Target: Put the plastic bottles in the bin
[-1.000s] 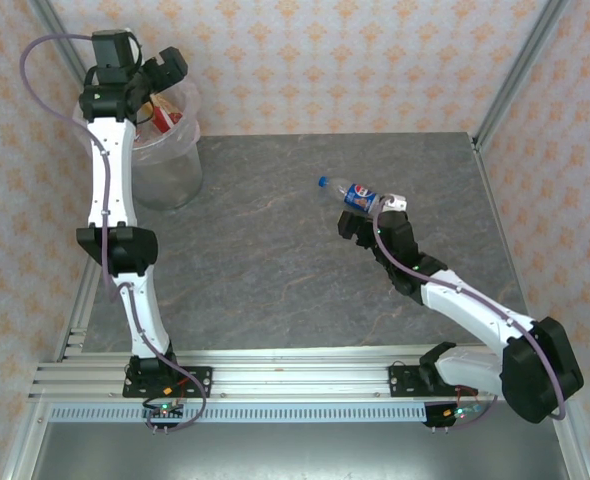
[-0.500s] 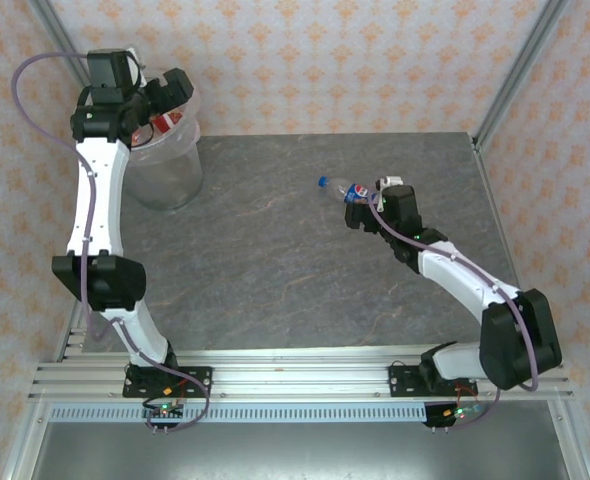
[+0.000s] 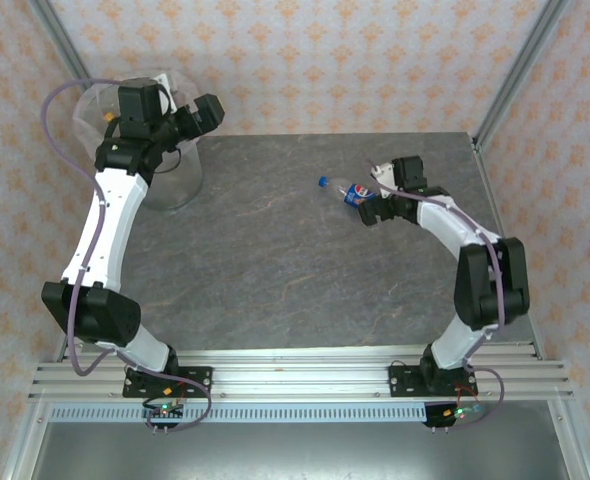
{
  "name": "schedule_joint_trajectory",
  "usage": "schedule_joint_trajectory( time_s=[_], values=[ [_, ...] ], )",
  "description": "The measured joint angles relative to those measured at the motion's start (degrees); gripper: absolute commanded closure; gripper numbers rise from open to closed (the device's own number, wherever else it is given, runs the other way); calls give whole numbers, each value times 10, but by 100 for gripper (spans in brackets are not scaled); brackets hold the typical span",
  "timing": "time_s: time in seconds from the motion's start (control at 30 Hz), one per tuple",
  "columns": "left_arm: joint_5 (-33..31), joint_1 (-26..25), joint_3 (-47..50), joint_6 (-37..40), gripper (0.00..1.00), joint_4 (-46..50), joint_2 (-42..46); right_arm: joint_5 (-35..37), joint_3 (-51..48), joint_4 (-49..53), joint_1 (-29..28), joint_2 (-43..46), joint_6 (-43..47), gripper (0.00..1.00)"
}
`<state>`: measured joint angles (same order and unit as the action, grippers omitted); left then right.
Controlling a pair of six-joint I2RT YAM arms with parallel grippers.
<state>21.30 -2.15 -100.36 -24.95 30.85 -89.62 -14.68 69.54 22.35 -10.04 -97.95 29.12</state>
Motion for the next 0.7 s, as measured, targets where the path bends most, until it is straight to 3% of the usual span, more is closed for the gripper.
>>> schedule_joint_trajectory(
  time_s=[0.3,0.7],
  values=[
    [4,0,133,-52,0,-31,108,24,183,150,9,-169,115,1],
    [-40,0,184,-50,0,-24,186,29,314,249,11,-262,170,0]
  ],
)
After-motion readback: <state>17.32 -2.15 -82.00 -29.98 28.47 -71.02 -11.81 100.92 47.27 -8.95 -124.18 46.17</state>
